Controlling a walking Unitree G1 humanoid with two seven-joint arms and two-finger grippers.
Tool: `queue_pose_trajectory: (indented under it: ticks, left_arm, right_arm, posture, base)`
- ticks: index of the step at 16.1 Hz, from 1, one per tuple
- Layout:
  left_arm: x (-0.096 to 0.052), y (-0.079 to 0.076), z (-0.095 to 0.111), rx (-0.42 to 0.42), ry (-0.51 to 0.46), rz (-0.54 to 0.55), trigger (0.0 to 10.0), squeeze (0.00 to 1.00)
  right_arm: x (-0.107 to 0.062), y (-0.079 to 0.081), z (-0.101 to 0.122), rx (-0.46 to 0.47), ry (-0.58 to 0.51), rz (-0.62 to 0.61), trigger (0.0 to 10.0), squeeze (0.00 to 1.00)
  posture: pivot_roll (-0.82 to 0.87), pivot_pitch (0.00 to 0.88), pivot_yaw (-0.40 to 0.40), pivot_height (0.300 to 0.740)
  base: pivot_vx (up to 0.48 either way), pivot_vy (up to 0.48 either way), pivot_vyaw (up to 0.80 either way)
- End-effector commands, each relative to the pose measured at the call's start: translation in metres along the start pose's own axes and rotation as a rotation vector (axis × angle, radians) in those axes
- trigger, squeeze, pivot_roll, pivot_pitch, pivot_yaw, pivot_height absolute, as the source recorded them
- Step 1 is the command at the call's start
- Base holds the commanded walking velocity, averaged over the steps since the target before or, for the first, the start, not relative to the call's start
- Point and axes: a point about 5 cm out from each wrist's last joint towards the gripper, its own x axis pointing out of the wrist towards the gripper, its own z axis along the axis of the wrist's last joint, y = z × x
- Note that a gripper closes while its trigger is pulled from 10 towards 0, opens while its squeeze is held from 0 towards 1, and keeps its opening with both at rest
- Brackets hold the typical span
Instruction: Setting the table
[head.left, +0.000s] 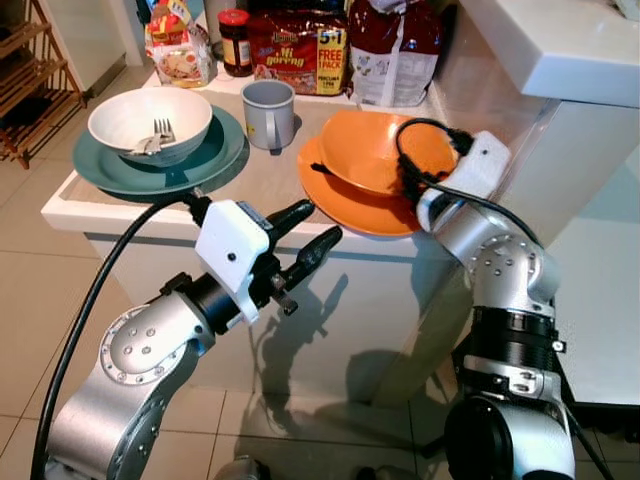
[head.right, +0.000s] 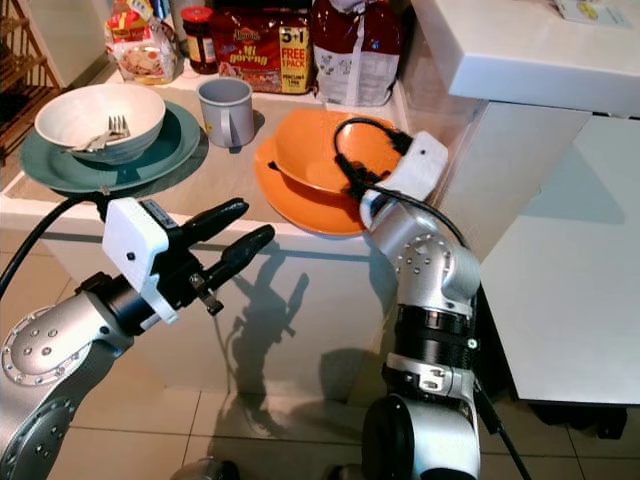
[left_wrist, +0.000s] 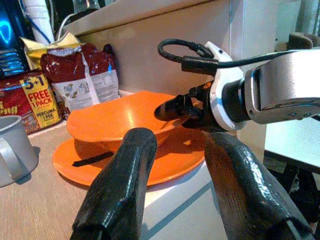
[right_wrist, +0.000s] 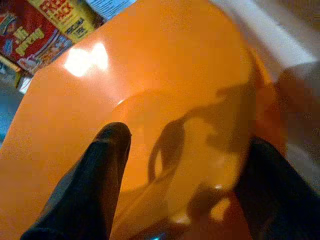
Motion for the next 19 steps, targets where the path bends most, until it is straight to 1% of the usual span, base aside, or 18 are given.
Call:
queue_pose_trajectory:
  ticks: [1,2,5,7,10,11,13,15,16,18,19]
  left_arm:
    - [0.004,-0.003,0.001,0.009,-0.008,-0.024,10.0,0.0]
    - [0.005,-0.002,0.003,0.008,-0.016,-0.021,10.0,0.0]
    - [0.004,-0.001,0.002,0.007,-0.014,-0.026,10.0,0.0]
    - [0.005,-0.002,0.0,0.004,-0.014,-0.018,10.0,0.0]
    - [0.005,-0.003,0.001,0.002,-0.022,-0.009,10.0,0.0]
    - [0.004,-0.003,0.001,0.001,-0.021,-0.007,10.0,0.0]
    - [0.004,-0.002,0.001,0.002,-0.02,-0.009,10.0,0.0]
    - [0.004,-0.001,0.001,0.004,-0.025,-0.002,10.0,0.0]
    - [0.006,0.002,0.0,0.004,-0.029,0.021,10.0,0.0]
    - [0.009,0.003,-0.001,0.007,-0.03,0.035,10.0,0.0]
    - [0.01,0.002,0.0,0.003,-0.038,0.03,10.0,0.0]
  right_arm:
    - [-0.002,0.017,-0.003,0.041,0.002,0.05,0.0,0.0]
    - [-0.003,0.021,-0.005,0.031,0.009,0.068,0.0,0.0]
    - [-0.006,0.023,-0.005,0.035,0.013,0.081,0.0,0.0]
    - [-0.007,0.027,-0.007,0.033,0.017,0.129,0.0,0.0]
    - [-0.005,0.019,-0.009,0.039,0.021,0.106,0.0,0.0]
    - [-0.004,0.013,-0.009,0.059,0.023,0.088,0.0,0.0]
    - [-0.005,0.007,-0.008,0.072,0.011,0.08,0.0,0.0]
    - [-0.006,0.006,-0.007,0.088,0.004,0.092,0.0,0.0]
    - [-0.006,0.005,-0.007,0.1,-0.007,0.092,0.0,0.0]
    - [-0.008,0.005,-0.004,0.123,-0.035,0.107,0.0,0.0]
    - [-0.012,0.007,0.001,0.132,-0.067,0.151,0.0,0.0]
  posture:
    - [0.03,0.045,-0.041,0.74]
    - [0.03,0.045,-0.04,0.74]
    - [0.02,0.058,-0.049,0.74]
    - [0.02,0.064,-0.061,0.74]
    - [0.03,0.062,-0.071,0.74]
    - [0.03,0.059,-0.068,0.74]
    - [0.03,0.053,-0.066,0.74]
    - [0.02,0.045,-0.066,0.74]
    - [0.02,0.044,-0.066,0.74]
    - [0.02,0.039,-0.064,0.74]
    - [0.02,0.036,-0.062,0.74]
  base:
    - [0.0,0.0,0.0]
    - [0.0,0.0,0.0]
    - [0.0,0.0,0.0]
    - [0.0,0.0,0.0]
    - [0.0,0.0,0.0]
    - [0.0,0.0,0.0]
    - [0.0,0.0,0.0]
    - [0.0,0.0,0.0]
    - [0.0,0.0,0.0]
    - [0.0,0.0,0.0]
    - [0.0,0.0,0.0]
